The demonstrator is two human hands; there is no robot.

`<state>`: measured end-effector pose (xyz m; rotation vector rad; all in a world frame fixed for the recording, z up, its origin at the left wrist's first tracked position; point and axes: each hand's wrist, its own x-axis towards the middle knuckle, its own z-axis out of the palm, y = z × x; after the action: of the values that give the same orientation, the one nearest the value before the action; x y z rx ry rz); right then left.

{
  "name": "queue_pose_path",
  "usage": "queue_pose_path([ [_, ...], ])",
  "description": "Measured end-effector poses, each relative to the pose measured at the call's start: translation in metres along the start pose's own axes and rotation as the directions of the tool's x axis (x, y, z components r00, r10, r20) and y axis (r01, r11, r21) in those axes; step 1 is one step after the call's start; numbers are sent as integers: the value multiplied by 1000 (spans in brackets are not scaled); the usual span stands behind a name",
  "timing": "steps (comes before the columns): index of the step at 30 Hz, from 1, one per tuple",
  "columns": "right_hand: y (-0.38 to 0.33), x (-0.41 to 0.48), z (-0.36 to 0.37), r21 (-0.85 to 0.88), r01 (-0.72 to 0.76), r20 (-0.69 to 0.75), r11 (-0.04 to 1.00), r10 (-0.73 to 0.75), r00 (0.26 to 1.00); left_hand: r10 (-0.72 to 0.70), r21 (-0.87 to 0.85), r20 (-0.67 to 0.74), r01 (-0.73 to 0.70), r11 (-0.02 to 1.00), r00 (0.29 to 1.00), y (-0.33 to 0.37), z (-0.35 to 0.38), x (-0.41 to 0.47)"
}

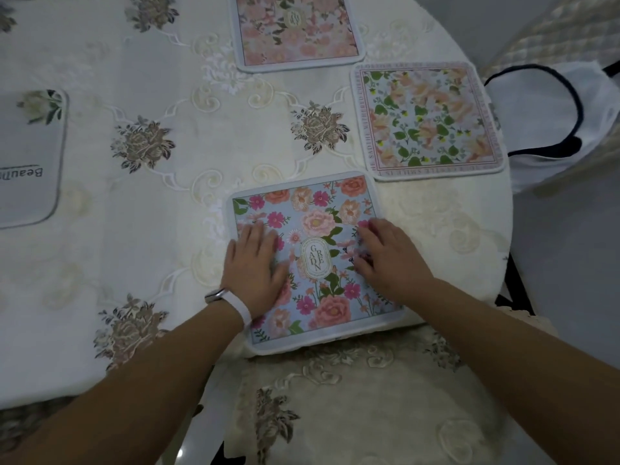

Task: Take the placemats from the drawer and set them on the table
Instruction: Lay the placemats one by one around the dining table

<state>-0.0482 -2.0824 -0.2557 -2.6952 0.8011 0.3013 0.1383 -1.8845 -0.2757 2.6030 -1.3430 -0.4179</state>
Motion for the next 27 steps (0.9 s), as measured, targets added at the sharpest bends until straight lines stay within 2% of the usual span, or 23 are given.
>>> queue_pose_path([
  [4,-17,35,17,-71,100,80,992,-94,992,88,94,88,-96,991,992,6,11,21],
  [11,-31,103,9,-136,222,12,965,-223,975,140,166,69,-150,975,988,1,6,86],
  [15,-29,130,7,-127,234,-19,964,-238,971,164,199,61,-173,965,984,-2,3,111],
  [20,-27,144,3,-115,176,-49,978,-183,982,133,166,51,-139,976,990,-1,3,115],
  [27,-16,139,3,-69,55,-70,996,-60,996,-77,125,20,74,989,997,-5,-2,105],
])
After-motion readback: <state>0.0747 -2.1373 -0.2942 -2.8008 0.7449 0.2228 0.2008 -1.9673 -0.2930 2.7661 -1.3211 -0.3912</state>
